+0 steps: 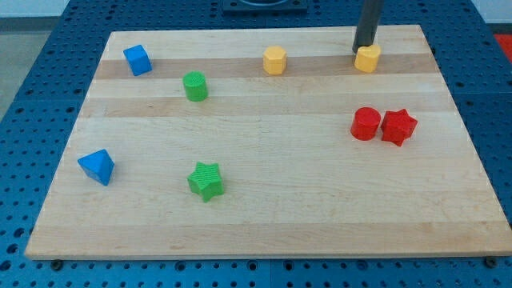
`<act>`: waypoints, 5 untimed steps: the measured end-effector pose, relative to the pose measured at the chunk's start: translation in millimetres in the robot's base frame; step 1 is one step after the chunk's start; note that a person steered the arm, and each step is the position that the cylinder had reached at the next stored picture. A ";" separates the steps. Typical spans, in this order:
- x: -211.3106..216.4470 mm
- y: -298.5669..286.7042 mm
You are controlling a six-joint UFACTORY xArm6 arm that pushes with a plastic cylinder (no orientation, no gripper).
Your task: Slightly move the yellow heart towards the top right corner
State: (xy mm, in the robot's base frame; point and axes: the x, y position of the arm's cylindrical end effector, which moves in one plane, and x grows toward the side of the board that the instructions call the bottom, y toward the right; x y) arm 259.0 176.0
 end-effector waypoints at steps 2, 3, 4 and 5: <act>0.0 -21.3; 0.6 -55.6; 41.2 -61.3; 49.2 -55.2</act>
State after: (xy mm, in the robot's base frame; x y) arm 308.2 120.8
